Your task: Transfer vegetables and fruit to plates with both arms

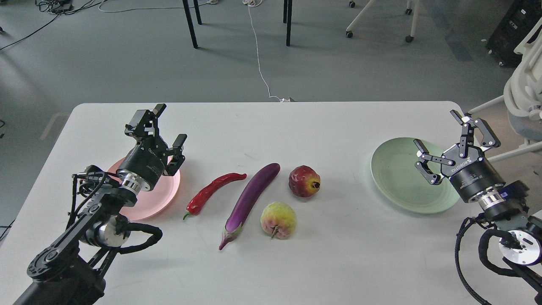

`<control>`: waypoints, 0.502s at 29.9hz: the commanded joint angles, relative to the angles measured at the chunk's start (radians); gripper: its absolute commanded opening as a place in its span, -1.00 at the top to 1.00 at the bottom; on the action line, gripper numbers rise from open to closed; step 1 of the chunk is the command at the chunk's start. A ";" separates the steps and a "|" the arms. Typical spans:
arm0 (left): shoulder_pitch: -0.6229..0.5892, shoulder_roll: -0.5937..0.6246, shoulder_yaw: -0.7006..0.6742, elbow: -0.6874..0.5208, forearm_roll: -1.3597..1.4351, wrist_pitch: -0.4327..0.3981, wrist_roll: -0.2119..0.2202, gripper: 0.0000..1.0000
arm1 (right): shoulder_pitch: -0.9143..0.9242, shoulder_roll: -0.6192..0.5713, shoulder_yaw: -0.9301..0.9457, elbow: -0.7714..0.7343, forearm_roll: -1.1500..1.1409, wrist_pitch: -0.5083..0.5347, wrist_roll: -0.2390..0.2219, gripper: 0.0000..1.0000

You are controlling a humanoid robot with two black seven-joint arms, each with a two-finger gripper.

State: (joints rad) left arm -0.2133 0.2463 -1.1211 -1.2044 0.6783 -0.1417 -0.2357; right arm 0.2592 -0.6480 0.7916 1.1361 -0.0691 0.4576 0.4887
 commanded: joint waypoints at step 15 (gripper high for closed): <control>-0.006 0.031 -0.002 -0.015 -0.020 -0.004 -0.075 -0.96 | 0.366 -0.182 -0.208 -0.002 -0.280 0.031 0.000 -0.96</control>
State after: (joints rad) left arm -0.2293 0.2728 -1.1191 -1.2087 0.6706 -0.1529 -0.2589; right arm 0.4557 -0.7760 0.6958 1.1340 -0.2391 0.4883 0.4888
